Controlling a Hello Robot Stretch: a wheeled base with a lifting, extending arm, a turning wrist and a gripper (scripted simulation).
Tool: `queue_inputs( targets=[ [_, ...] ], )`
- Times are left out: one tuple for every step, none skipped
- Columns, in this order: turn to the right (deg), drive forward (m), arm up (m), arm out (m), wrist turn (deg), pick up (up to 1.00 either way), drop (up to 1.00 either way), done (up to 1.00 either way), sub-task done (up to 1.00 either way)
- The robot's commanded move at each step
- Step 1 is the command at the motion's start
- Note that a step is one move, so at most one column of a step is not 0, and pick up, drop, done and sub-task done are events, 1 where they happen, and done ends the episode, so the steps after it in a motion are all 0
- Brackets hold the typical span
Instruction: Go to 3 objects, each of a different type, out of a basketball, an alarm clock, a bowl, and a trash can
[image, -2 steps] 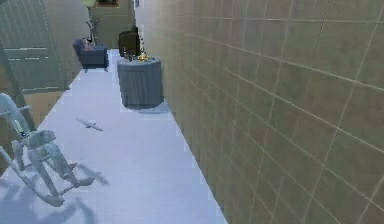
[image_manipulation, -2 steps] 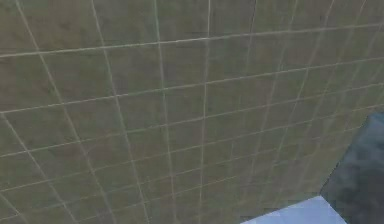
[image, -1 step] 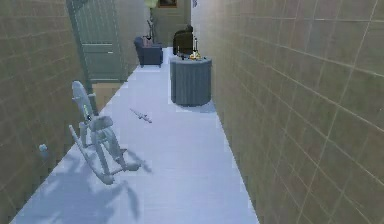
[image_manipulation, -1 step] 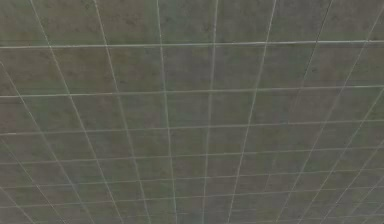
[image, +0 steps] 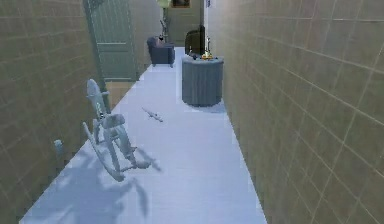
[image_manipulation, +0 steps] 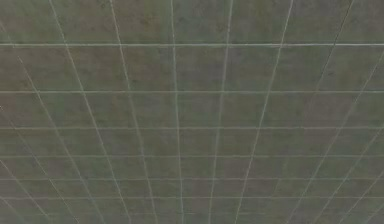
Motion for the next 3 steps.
queue_inputs(
  targets=[
    [0.0, 1.0, 0.0, 0.0, 0.0, 0.0, 0.0, 0.0, 0.0],
    [0.0, 0.8, 0.0, 0.0, 0.0, 0.0, 0.0, 0.0, 0.0],
    [0.0, 0.45, 0.0, 0.0, 0.0, 0.0, 0.0, 0.0, 0.0]
  ],
)
